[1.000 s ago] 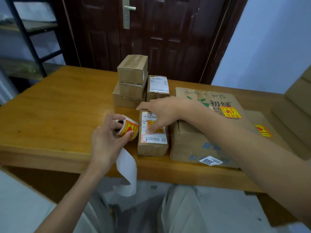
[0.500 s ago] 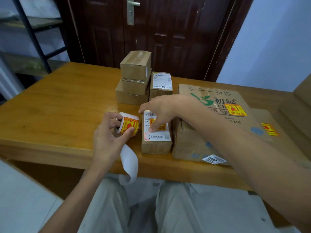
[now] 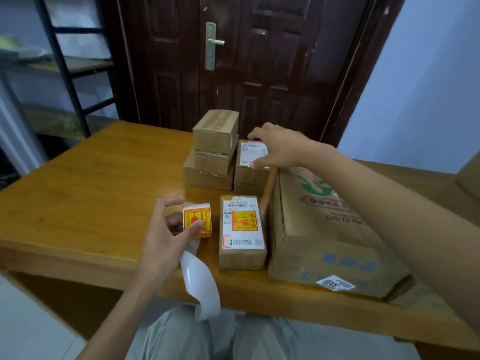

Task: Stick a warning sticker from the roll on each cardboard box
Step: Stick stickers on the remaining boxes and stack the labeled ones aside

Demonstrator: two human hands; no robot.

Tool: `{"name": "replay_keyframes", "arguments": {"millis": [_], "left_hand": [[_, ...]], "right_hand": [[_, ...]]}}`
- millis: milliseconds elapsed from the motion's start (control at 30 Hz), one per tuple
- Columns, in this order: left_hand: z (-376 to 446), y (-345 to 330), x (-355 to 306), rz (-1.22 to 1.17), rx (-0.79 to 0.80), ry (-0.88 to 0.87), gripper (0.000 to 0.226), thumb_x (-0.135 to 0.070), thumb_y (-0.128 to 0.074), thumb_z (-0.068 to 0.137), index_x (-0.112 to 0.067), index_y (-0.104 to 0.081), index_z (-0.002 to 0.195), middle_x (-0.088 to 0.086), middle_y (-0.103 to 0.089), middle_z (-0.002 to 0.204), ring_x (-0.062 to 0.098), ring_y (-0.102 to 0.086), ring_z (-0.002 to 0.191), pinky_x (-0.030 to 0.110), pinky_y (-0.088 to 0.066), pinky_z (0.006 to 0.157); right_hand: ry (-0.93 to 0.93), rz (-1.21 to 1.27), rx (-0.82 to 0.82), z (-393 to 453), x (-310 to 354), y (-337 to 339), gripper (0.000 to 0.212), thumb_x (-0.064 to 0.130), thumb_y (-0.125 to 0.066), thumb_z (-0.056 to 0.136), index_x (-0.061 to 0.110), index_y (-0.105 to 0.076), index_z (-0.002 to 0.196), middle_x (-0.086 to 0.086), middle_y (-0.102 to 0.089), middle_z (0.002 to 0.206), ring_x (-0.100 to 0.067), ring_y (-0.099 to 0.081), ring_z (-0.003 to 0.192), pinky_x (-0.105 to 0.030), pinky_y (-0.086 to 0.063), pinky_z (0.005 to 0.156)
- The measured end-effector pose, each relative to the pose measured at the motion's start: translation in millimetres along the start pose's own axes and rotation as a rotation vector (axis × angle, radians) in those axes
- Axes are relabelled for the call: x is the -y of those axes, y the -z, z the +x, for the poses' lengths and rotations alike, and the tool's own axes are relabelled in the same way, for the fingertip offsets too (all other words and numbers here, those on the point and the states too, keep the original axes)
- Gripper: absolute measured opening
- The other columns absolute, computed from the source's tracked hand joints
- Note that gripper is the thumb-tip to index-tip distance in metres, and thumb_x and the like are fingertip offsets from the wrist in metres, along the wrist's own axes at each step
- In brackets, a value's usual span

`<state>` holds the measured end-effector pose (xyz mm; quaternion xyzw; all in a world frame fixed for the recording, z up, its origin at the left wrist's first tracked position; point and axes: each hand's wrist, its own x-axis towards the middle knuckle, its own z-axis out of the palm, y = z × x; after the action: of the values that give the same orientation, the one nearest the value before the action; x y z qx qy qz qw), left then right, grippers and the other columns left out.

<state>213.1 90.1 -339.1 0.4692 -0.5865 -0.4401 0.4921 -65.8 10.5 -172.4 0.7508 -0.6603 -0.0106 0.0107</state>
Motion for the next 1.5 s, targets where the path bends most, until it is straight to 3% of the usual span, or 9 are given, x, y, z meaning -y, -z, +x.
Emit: {"name": "replay_keyframes", "arguments": {"millis": [100,267,433,600,867,967,1100,1333,1500], "left_hand": [[3,1,0,-0.021,0.018,0.020,0.053,-0.033,-0.081,0.080,-0.038,-0.051,0.124,-0.003,-0.081,0.100,0.016,-0.078,0.093,0.047,-0.062,0.089],[5,0,-1,-0.018,0.026,0.010,0.050,-0.030,-0.079,0.084,-0.033,-0.051,0.125,-0.003,-0.082,0.097,0.016,-0.078,0.092,0.047,-0.061,0.091],[5,1,0,-0.010,0.019,0.023,0.049,-0.032,-0.079,0.084,-0.032,-0.051,0.124,-0.002,-0.082,0.098,0.017,-0.079,0.093,0.045,-0.061,0.090],[5,-1,0,0.016,0.007,0.025,0.049,-0.035,-0.078,0.081,-0.034,-0.052,0.123,-0.008,-0.081,0.098,0.013,-0.078,0.092,0.036,-0.062,0.084],[4,-2,-1,0.027,-0.009,0.010,0.047,-0.033,-0.077,0.081,-0.034,-0.052,0.121,-0.012,-0.081,0.096,0.009,-0.078,0.090,0.026,-0.061,0.076],[4,-2,-1,0.026,-0.011,0.004,0.046,-0.034,-0.077,0.081,-0.034,-0.052,0.120,-0.013,-0.080,0.096,0.009,-0.078,0.090,0.027,-0.060,0.077],[3,-3,-2,0.030,-0.013,-0.001,0.046,-0.033,-0.077,0.082,-0.035,-0.052,0.120,-0.013,-0.080,0.096,0.009,-0.077,0.090,0.023,-0.062,0.073],[2,-2,-1,0.019,-0.011,-0.011,0.045,-0.029,-0.077,0.083,-0.034,-0.052,0.120,-0.010,-0.081,0.096,0.011,-0.078,0.089,0.023,-0.062,0.072],[3,-1,-6,-0.040,-0.075,-0.034,0.041,-0.023,-0.078,0.083,-0.030,-0.056,0.116,-0.013,-0.080,0.094,0.010,-0.078,0.086,0.017,-0.060,0.065]], "right_hand": [[-0.021,0.091,0.115,16,-15,-12,0.102,0.056,-0.080,0.087,0.021,-0.025,0.166,-0.006,-0.030,0.168,-0.031,-0.031,0.153,-0.046,-0.033,0.121],[-0.042,0.287,0.064,26,-20,-38,0.097,0.061,-0.080,0.084,0.027,-0.033,0.162,-0.004,-0.049,0.155,-0.030,-0.050,0.139,-0.042,-0.043,0.109],[-0.076,0.237,0.158,33,-22,-38,0.119,0.064,-0.088,0.072,0.041,-0.018,0.166,-0.012,-0.025,0.167,-0.040,-0.036,0.148,-0.056,-0.039,0.118],[-0.082,0.136,0.224,37,-18,-39,0.107,0.074,-0.079,0.075,0.048,-0.023,0.163,-0.013,-0.023,0.167,-0.044,-0.038,0.147,-0.057,-0.043,0.114],[-0.160,0.076,0.018,35,-6,-49,0.103,0.088,-0.056,0.083,0.020,-0.029,0.156,-0.017,-0.041,0.155,-0.041,-0.054,0.132,-0.048,-0.053,0.096],[-0.180,0.137,-0.018,34,-3,-48,0.092,0.078,-0.058,0.089,0.020,-0.031,0.154,-0.016,-0.041,0.151,-0.039,-0.057,0.126,-0.044,-0.052,0.090],[-0.250,0.365,-0.098,32,-6,-44,0.076,0.070,-0.055,0.094,0.021,-0.038,0.150,-0.013,-0.043,0.147,-0.034,-0.058,0.122,-0.048,-0.054,0.099],[-0.336,0.684,-0.332,26,-18,-36,0.046,0.066,-0.053,0.095,0.025,-0.058,0.117,-0.002,-0.060,0.124,-0.019,-0.058,0.113,-0.043,-0.052,0.098],[-0.372,0.836,-0.415,-12,-25,4,0.036,0.054,-0.051,0.101,0.023,-0.063,0.116,0.007,-0.062,0.108,-0.011,-0.058,0.098,-0.030,-0.045,0.074]]}}
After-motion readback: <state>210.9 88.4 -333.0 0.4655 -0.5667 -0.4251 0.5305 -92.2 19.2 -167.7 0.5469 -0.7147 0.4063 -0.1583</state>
